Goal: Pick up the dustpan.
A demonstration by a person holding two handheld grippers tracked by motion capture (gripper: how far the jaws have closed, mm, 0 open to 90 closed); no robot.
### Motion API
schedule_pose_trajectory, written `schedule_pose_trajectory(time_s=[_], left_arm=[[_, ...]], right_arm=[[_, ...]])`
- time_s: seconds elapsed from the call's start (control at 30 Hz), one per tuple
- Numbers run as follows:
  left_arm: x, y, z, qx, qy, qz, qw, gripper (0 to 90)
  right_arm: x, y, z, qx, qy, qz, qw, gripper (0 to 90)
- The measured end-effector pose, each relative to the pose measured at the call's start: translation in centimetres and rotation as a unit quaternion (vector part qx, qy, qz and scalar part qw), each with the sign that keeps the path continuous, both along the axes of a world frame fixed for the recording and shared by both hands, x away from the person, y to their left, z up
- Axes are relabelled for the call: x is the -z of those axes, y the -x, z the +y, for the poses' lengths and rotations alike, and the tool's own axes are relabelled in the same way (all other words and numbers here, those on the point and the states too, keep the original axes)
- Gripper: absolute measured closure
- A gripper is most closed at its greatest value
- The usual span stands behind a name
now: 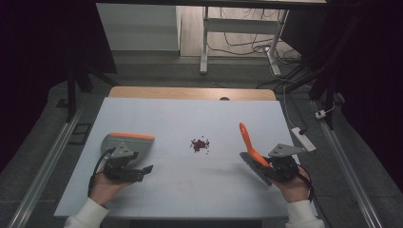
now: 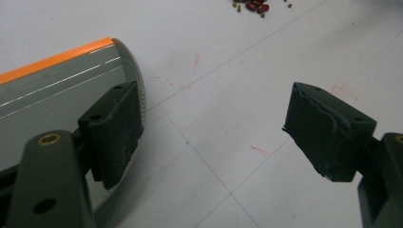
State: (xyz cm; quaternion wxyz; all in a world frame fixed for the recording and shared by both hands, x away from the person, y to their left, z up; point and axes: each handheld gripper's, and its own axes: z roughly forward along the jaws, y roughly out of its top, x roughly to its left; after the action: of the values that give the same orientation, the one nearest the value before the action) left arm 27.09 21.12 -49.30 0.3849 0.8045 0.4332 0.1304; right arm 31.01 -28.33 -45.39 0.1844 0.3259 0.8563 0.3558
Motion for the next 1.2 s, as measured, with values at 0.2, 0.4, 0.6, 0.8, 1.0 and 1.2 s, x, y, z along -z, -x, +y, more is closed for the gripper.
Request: schedule_pose_trajectory(time_s=[0.2, 0.4, 0.6, 0.8, 1.0, 1.2], left_arm=[[0.0, -0.1, -0.1, 0.002, -0.002, 0.002, 1.0000, 21.1], [0.0, -0.1, -0.1, 0.003, 0.002, 0.003, 1.0000, 21.2], [-0.1, -0.1, -0.2, 0.004, 0.001, 0.002, 1.0000, 21.1], [-0.3, -0.1, -0.4, 0.008, -0.003, 0.001, 1.0000, 21.1], [-0.7, 0.0, -0.5, 0.013, -0.005, 0.000, 0.9999, 21.1], [-1.5, 0.2, -0.6, 0.006, -0.011, 0.003, 0.9999, 21.1]], right_arm=[[-0.1, 0.0, 0.0, 0.002, 0.003, 0.002, 1.0000, 69.9], [-0.2, 0.1, 0.0, 0.003, 0.000, -0.001, 1.0000, 69.9], [-0.3, 0.1, 0.0, 0.002, -0.002, -0.001, 1.0000, 69.9], [-0.3, 0.1, 0.0, 0.003, -0.001, 0.000, 1.0000, 69.9], [-0.4, 0.0, -0.1, 0.010, -0.004, 0.001, 0.9999, 69.9], [-0.7, 0.0, -0.1, 0.009, -0.013, -0.002, 0.9999, 69.9]])
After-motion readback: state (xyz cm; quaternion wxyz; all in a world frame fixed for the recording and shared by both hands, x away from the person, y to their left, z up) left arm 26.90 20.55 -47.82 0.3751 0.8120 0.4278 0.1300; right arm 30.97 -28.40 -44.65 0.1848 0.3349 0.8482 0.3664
